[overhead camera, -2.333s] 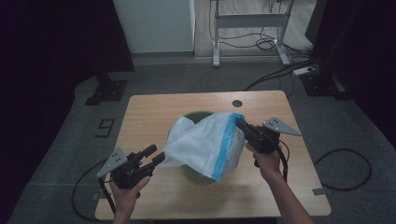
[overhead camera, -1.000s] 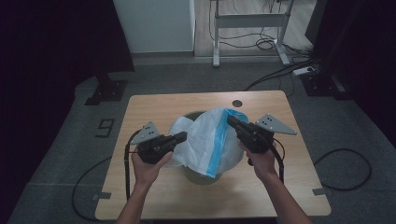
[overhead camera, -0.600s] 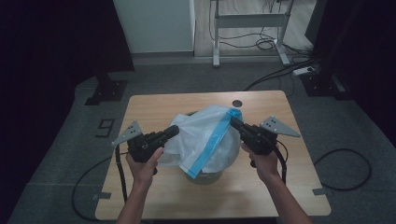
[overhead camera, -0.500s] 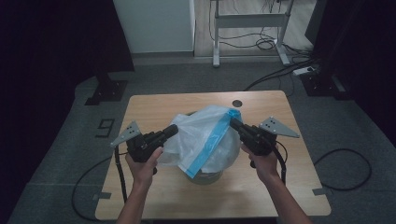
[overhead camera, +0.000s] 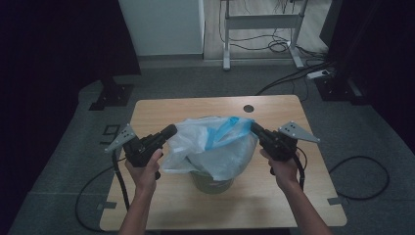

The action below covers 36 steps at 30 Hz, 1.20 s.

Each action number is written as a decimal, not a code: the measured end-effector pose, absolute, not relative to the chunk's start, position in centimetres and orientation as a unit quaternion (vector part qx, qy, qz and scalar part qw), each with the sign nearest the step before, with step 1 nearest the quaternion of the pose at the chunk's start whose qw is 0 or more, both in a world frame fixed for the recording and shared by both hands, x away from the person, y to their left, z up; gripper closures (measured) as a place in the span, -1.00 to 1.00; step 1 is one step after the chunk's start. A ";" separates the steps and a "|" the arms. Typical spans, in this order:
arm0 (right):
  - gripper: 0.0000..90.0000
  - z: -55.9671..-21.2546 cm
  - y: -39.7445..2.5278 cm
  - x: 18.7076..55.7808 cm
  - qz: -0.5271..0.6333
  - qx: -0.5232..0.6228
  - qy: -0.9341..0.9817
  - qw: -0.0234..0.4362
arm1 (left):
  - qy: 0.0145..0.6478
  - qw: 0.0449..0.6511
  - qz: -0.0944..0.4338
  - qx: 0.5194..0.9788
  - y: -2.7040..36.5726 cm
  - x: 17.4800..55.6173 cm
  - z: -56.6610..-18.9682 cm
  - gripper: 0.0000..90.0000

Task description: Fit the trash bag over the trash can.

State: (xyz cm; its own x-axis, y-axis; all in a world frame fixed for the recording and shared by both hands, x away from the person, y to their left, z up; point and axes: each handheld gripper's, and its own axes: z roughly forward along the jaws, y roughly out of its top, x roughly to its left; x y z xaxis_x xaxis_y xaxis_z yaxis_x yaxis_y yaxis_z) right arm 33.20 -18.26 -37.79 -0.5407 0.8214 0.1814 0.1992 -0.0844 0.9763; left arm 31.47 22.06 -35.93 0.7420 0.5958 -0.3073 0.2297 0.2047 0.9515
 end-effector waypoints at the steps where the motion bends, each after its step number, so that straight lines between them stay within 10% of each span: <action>1: 0.98 -37.7 -18.5 33.3 0.611 0.410 0.627 0.258 | 0.335 0.702 0.134 0.614 22.1 31.5 -35.9 1.00; 17: 0.98 -34.1 -21.1 31.6 0.640 0.392 0.588 0.302 | 0.308 0.715 0.166 0.605 22.8 29.3 -36.0 1.00; 36: 0.98 -40.1 -20.0 26.6 0.638 0.389 0.626 0.225 | 0.326 0.688 0.150 0.631 24.2 24.9 -40.8 1.00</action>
